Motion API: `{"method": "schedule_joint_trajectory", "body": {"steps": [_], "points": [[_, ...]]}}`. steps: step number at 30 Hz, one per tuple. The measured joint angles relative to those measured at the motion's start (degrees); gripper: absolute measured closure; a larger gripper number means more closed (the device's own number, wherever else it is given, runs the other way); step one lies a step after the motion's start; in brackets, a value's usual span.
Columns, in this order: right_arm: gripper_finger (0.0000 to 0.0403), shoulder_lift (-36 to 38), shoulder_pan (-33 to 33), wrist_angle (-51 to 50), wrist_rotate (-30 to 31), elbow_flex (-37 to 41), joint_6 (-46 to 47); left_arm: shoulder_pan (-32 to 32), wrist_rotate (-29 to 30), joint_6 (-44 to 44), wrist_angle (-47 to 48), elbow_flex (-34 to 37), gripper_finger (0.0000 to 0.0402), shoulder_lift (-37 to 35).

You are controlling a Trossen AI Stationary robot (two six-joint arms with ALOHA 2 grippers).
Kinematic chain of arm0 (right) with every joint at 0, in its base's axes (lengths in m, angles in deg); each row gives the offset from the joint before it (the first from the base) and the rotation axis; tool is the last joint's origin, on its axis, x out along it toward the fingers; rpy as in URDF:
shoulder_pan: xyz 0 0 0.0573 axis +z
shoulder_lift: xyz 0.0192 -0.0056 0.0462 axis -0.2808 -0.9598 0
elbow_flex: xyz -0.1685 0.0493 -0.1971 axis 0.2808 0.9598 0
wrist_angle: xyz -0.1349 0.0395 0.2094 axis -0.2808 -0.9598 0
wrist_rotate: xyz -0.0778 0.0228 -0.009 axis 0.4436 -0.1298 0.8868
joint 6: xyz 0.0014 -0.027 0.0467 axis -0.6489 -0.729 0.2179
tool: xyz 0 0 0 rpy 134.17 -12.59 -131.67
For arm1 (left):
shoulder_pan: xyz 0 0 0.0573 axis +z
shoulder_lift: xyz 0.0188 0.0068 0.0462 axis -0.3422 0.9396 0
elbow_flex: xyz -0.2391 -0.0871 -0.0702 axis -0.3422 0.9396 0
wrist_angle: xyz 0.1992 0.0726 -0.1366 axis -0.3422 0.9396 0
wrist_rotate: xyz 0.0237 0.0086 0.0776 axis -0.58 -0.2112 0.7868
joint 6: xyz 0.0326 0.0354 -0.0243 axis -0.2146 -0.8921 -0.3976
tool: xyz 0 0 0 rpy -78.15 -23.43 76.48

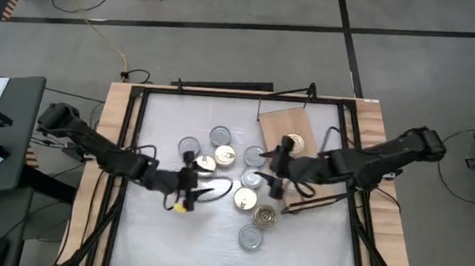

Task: Stack canned seafood by type on shelf
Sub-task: Stack the blue tuna can on top of the other blue tuna can on the shelf

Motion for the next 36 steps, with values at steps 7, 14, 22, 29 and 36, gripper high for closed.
{"method": "schedule_joint_trajectory", "body": {"steps": [7,14,22,29,36], "points": [[0.0120,-8.71,-5.31,9.75,-8.86,0.00,-4.23,-8.20,-0.51,6.46,9.68,0.12,0.0153,-1.22],[0.0120,-15.53,-9.29,19.53,-17.30,0.03,-10.01,-13.40,4.54,10.77,9.53,0.12,0.0153,-1.08],[0.0120,-19.94,-15.27,22.45,-27.23,-4.04,-14.71,-12.29,11.69,13.39,6.00,0.12,0.0153,-1.04],[0.0120,-22.79,-18.36,20.76,-33.88,-7.98,-20.14,-12.37,13.30,-11.77,-11.36,0.00,0.0153,-1.10],[0.0120,-28.81,-17.91,21.08,-40.02,-8.37,-25.64,-12.34,17.40,-4.57,-2.65,0.10,0.0153,-1.24]]}}
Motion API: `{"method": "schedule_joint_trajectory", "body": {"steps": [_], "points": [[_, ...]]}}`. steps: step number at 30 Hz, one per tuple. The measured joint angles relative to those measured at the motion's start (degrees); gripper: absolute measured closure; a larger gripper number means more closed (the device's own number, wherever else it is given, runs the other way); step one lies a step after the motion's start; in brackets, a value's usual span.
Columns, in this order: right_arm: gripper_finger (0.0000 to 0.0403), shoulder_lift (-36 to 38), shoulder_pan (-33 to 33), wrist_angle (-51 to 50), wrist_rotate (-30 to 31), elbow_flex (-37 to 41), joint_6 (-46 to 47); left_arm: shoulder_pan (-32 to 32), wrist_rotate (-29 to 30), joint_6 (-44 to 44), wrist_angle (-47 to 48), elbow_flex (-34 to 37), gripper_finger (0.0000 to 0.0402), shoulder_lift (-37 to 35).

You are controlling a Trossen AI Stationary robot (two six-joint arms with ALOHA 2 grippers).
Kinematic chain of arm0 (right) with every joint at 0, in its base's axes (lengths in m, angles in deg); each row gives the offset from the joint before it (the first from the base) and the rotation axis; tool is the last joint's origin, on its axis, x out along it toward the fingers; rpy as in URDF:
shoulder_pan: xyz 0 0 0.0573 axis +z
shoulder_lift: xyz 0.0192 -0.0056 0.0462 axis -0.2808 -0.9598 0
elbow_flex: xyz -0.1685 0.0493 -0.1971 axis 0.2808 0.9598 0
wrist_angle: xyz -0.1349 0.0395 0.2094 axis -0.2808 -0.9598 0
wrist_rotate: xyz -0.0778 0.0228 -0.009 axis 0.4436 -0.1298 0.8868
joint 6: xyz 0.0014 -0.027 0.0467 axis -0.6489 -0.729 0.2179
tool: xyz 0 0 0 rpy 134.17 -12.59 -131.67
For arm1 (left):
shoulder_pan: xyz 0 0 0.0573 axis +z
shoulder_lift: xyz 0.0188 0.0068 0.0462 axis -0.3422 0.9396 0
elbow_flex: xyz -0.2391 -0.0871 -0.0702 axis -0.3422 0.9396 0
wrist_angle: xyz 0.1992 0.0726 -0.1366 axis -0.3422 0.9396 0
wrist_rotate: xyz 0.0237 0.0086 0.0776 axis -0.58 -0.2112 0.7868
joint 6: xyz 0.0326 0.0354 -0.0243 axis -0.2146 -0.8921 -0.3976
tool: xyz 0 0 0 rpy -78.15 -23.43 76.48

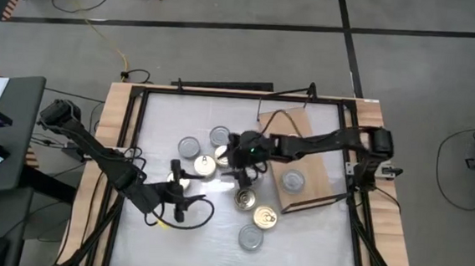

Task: Stack canned seafood by type on shelf
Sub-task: Stack the blue tuna can on top of the other blue tuna can on the shelf

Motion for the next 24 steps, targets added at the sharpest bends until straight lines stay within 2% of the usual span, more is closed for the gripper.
{"method": "schedule_joint_trajectory", "body": {"steps": [3,5,9,16,19,24], "points": [[0.0120,-3.39,1.53,-0.86,0.61,-2.93,-0.81,-0.89,4.71,2.67,1.71,0.00,0.0153,-0.53],[0.0120,-5.54,2.99,-2.13,3.62,-6.35,-1.37,-2.24,6.81,3.40,2.33,-0.01,0.0153,-1.54],[0.0120,-10.69,5.88,-5.68,10.82,-11.74,-5.11,-4.39,7.64,7.01,6.51,-0.05,0.0153,-4.67],[0.0128,-16.60,8.26,-4.90,24.36,-14.15,-10.33,-4.61,7.87,16.67,15.81,-0.09,0.0153,-7.82],[0.0145,-18.91,8.48,-4.01,29.63,-13.97,-12.51,-4.61,8.34,18.89,17.17,-0.07,0.0153,-8.15],[0.0207,-20.45,8.22,-2.47,30.42,-14.10,-14.15,-4.68,8.19,19.74,17.74,-0.09,0.0153,-8.11]]}}
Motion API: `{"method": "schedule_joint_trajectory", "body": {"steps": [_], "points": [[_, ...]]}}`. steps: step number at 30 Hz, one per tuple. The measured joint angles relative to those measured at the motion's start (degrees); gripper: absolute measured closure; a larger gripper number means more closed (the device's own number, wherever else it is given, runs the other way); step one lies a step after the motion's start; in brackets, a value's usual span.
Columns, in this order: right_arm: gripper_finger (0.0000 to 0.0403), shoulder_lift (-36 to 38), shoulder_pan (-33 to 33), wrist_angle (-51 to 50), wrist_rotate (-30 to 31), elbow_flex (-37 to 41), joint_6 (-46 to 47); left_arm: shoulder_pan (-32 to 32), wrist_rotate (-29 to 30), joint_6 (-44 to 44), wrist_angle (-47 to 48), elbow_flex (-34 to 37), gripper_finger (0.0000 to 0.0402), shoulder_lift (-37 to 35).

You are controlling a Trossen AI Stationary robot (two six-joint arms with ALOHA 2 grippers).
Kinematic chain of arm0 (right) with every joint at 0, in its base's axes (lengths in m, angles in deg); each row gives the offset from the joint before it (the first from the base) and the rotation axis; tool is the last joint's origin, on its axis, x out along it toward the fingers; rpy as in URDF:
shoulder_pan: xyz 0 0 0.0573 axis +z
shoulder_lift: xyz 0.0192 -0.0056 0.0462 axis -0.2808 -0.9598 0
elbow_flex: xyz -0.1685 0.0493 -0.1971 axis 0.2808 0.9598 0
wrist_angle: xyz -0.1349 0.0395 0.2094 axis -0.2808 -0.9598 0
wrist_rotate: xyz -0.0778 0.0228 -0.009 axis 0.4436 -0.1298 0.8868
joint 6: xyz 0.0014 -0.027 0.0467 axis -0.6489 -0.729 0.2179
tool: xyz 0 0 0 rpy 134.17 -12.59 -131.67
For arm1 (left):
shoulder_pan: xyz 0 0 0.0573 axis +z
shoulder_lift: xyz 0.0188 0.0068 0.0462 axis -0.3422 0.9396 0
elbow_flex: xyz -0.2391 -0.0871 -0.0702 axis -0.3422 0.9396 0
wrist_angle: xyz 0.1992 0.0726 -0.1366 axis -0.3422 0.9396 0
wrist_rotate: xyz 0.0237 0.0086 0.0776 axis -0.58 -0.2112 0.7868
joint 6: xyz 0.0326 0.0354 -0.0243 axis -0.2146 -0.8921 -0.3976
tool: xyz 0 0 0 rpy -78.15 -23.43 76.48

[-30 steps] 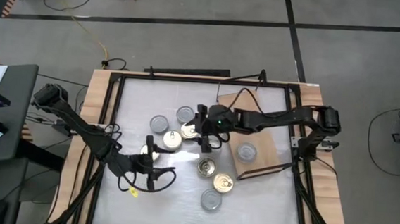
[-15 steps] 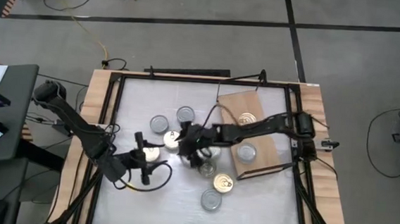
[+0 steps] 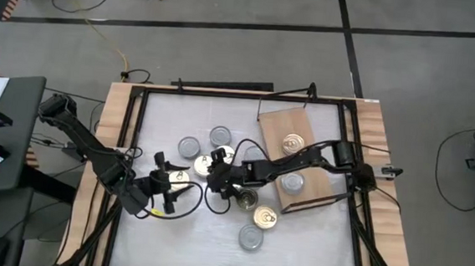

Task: Stack canned seafood by type on shelf
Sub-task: Stack the blue tuna can on top of the other blue tuna can on the shelf

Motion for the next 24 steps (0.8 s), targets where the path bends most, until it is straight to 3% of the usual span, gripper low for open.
{"method": "schedule_joint_trajectory", "body": {"steps": [11,24], "points": [[0.0383,-0.14,-0.03,-3.02,-0.76,-0.16,-2.67,0.09,0.32,0.37,-0.07,0.00,0.0153,0.00],[0.0374,0.02,0.25,-5.05,-2.84,-0.16,-2.48,0.11,0.48,3.80,2.16,0.00,0.0153,0.00]]}}
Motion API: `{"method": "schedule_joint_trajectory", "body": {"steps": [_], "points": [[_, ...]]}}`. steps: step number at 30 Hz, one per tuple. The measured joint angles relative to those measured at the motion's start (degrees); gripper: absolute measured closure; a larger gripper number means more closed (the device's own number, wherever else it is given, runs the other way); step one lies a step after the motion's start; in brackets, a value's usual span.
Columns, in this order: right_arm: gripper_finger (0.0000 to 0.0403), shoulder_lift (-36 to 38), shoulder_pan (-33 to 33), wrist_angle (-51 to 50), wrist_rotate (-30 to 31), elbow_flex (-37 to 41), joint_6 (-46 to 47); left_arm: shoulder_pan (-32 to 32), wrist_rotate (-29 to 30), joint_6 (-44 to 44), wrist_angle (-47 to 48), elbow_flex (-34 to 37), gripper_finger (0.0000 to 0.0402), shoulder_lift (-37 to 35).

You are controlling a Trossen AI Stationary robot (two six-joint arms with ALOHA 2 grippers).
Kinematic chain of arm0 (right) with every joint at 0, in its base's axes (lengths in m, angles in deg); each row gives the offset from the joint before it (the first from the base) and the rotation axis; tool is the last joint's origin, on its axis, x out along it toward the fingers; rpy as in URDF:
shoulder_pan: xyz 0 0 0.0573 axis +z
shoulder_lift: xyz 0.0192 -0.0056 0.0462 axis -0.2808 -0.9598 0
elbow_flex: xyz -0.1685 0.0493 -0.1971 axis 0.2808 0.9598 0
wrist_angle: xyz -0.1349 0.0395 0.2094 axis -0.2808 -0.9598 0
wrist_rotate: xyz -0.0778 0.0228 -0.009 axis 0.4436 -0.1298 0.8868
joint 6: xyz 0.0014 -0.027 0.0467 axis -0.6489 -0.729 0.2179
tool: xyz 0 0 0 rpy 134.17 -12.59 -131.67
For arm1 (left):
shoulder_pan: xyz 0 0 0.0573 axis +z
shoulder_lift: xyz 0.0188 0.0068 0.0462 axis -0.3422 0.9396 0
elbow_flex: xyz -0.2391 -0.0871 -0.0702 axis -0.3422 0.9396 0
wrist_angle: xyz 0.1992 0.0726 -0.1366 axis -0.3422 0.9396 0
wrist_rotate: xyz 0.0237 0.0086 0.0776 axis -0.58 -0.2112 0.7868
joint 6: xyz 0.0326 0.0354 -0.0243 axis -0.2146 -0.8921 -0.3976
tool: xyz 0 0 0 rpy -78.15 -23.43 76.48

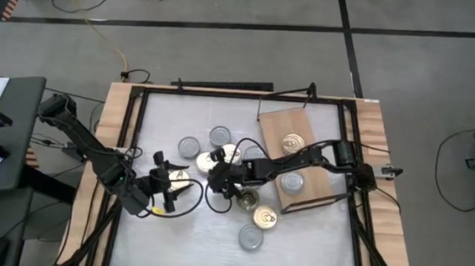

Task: Stack canned seafood by type on shelf
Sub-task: Stack the blue tuna can on top of the other blue tuna can on the shelf

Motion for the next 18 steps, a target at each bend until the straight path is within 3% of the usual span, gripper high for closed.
{"method": "schedule_joint_trajectory", "body": {"steps": [18], "points": [[0.0377,-0.10,1.15,-0.53,-3.44,-0.20,-0.40,0.88,0.56,0.68,0.12,0.02,0.0153,0.00]]}}
